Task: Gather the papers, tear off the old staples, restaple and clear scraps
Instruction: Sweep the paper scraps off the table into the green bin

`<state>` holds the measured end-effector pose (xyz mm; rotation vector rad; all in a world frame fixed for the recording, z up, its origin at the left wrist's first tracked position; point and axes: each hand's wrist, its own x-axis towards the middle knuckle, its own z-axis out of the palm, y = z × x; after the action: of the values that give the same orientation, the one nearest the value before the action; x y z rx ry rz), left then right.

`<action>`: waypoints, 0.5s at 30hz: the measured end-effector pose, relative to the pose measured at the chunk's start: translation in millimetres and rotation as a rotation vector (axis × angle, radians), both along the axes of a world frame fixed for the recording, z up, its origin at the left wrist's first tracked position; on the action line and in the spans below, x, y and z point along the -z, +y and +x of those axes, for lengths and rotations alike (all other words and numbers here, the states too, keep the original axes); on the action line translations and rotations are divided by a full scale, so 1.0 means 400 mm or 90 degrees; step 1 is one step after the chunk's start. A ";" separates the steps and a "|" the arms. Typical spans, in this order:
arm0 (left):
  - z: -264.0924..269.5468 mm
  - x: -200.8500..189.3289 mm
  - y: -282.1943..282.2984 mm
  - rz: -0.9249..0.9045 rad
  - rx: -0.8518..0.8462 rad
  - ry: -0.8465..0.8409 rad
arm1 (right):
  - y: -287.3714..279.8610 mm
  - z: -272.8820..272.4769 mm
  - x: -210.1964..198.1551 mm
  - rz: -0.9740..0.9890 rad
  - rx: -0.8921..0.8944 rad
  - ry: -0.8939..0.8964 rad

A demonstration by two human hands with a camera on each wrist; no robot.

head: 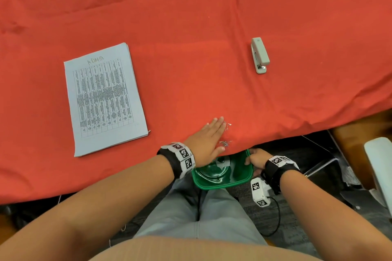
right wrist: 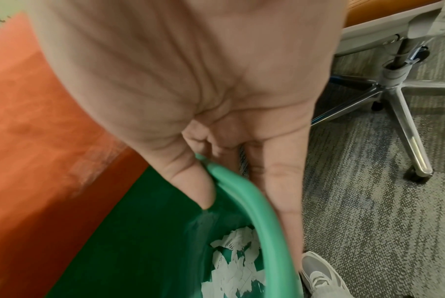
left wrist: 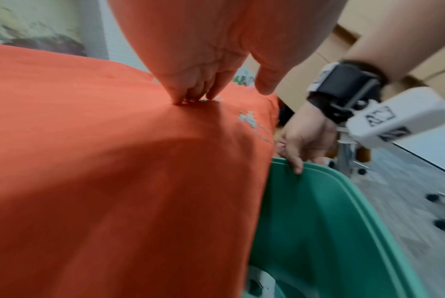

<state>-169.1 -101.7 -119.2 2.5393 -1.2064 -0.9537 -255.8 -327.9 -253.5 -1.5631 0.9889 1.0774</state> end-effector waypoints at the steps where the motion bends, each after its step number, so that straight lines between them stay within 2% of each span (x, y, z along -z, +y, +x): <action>1: -0.022 0.002 0.003 0.000 0.025 -0.003 | 0.001 0.000 -0.008 -0.001 -0.006 0.003; 8: -0.132 0.016 0.038 0.062 0.185 0.045 | 0.017 0.013 -0.087 -0.007 -0.018 -0.006; 12: -0.079 -0.018 0.014 -0.012 0.140 -0.024 | 0.012 0.014 -0.080 -0.018 -0.026 -0.007; 15: -0.014 -0.027 -0.006 0.006 0.061 -0.066 | 0.009 0.011 -0.067 -0.010 -0.014 -0.009</action>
<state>-174.6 -103.9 -108.3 2.5887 -1.3672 -0.8584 -251.4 -324.3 -226.7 -1.5948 0.9747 1.0740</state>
